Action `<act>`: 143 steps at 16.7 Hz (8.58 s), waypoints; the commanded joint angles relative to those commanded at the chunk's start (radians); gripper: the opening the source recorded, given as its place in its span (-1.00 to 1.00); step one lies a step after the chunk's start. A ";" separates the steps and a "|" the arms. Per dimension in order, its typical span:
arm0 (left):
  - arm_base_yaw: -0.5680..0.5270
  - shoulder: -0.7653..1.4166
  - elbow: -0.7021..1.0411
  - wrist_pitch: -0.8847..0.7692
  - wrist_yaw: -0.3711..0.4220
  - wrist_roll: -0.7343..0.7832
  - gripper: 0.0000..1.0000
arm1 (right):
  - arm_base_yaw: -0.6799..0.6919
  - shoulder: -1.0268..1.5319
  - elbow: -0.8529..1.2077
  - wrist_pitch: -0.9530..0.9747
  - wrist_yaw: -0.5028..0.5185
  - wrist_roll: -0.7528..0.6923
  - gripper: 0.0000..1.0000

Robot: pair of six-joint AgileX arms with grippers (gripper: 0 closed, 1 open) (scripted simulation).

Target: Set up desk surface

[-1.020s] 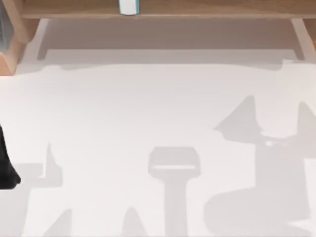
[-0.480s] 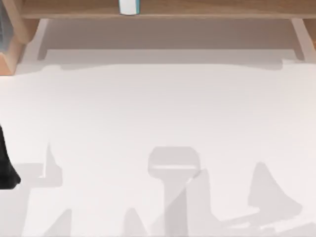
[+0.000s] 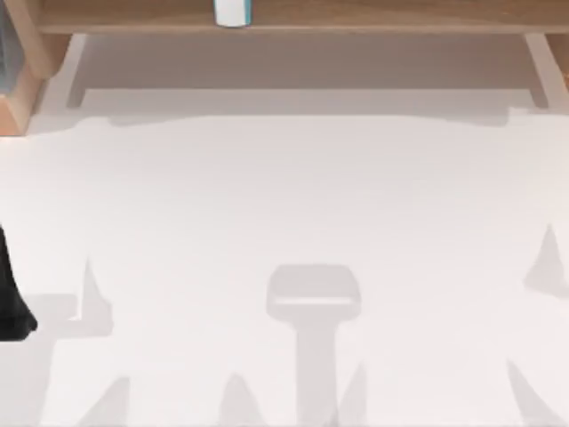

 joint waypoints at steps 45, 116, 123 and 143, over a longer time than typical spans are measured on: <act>-0.525 2.065 1.285 0.800 -0.484 0.009 1.00 | 0.075 -0.280 -0.130 -0.157 0.024 -0.471 1.00; -0.041 1.315 0.419 0.695 0.092 1.105 -1.00 | 0.075 -0.280 -0.130 -0.157 0.024 -0.471 1.00; 0.345 1.527 0.536 0.650 0.318 1.494 -1.00 | 0.075 -0.280 -0.130 -0.157 0.024 -0.471 1.00; 0.490 1.937 0.977 0.641 0.521 1.736 -1.00 | 0.075 -0.280 -0.130 -0.157 0.024 -0.471 1.00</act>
